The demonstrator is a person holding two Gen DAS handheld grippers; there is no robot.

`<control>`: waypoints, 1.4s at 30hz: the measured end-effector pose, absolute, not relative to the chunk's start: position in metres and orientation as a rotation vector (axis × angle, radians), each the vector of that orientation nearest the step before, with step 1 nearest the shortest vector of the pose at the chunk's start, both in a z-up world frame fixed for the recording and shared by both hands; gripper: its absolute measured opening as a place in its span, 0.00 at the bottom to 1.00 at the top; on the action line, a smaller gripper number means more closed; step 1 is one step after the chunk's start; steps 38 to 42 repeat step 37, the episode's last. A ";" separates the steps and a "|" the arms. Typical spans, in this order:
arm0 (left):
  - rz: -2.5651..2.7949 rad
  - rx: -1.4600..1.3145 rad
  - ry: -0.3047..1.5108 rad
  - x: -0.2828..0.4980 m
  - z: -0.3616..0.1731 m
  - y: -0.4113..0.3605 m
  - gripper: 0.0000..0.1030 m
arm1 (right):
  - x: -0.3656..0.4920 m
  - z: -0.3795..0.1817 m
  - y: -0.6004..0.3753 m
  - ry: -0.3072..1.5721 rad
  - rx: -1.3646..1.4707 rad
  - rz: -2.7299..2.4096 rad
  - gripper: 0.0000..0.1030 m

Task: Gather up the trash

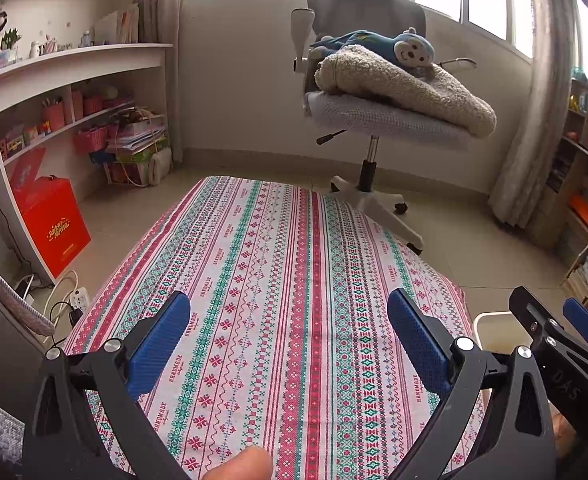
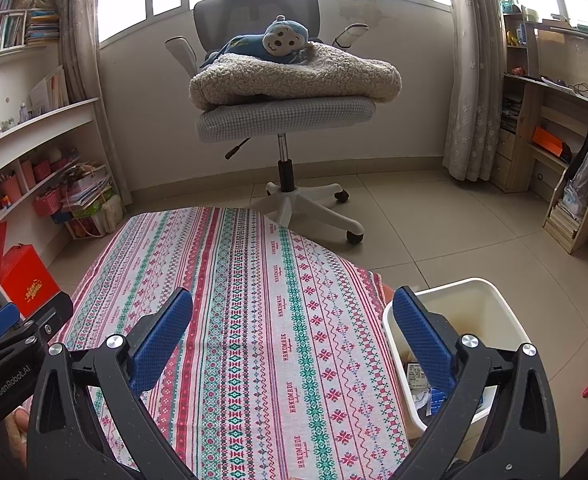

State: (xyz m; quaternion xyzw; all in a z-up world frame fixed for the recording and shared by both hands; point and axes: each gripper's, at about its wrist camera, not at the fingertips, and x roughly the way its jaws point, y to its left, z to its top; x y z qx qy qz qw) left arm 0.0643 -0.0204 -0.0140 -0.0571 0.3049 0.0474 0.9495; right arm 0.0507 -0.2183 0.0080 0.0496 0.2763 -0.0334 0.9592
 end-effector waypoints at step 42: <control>0.058 -0.109 0.572 0.056 -0.003 -0.029 0.93 | 0.044 0.015 -0.226 0.539 0.104 -0.082 0.93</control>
